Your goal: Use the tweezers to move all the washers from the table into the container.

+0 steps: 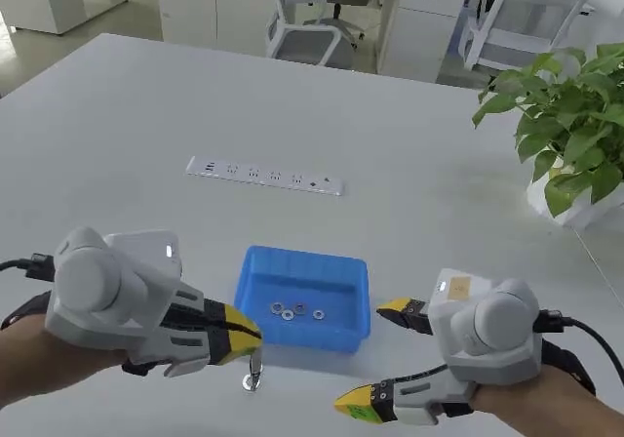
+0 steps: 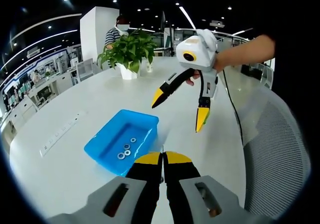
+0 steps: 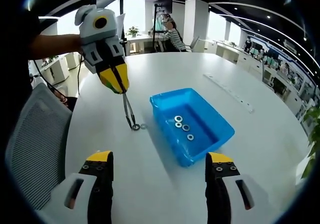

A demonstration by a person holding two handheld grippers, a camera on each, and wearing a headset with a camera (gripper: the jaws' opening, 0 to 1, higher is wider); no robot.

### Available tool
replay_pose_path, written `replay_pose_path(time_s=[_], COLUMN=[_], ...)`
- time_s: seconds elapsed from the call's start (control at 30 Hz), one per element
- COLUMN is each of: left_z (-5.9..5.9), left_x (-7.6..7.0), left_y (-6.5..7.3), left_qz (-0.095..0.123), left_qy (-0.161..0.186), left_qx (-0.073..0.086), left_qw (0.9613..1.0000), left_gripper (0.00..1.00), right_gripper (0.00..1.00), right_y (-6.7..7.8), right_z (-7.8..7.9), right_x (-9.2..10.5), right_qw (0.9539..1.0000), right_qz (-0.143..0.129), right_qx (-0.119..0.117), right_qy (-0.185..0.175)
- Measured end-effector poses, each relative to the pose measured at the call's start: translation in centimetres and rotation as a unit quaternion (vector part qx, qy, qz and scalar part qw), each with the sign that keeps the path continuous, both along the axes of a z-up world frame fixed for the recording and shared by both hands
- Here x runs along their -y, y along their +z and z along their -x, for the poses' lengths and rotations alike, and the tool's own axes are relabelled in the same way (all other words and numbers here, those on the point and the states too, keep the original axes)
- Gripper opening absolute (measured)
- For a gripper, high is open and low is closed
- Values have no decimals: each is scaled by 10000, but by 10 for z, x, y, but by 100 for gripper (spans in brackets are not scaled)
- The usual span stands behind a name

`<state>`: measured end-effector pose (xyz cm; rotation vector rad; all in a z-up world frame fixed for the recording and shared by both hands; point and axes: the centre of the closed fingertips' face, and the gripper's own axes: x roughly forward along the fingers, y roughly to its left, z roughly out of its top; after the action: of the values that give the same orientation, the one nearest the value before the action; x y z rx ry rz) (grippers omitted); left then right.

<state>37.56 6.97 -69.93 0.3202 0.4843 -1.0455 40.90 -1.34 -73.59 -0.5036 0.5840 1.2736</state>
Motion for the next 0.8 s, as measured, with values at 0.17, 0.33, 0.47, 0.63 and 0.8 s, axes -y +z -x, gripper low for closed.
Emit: replay_pose_path(time_s=[0.17, 0.33, 0.47, 0.63, 0.8], left_z=[0, 1, 2, 2, 2], left_x=[1, 1, 2, 2, 2], left_y=[0, 0, 0, 0, 0], left_qz=[3, -5, -28, -72, -91], left_qy=[3, -23, -73, -122, -166], left_qx=[-11, -17, -13, -8, -27], left_qw=[10000, 10000, 10000, 9999, 9998], left_gripper=[5, 5, 5, 5, 5], right_gripper=[75, 73, 69, 59, 51], right_y=[-1, 0, 0, 1, -1], right_z=[4, 7, 10, 15, 18], right_x=[-2, -8, -15, -27, -38], right_qw=[10000, 9996, 9987, 9961, 9929], right_qz=[-2, -65, -114, -216, -190], right_qx=[-12, 39, 91, 186, 235], right_qy=[82, 269, 488, 839, 1153])
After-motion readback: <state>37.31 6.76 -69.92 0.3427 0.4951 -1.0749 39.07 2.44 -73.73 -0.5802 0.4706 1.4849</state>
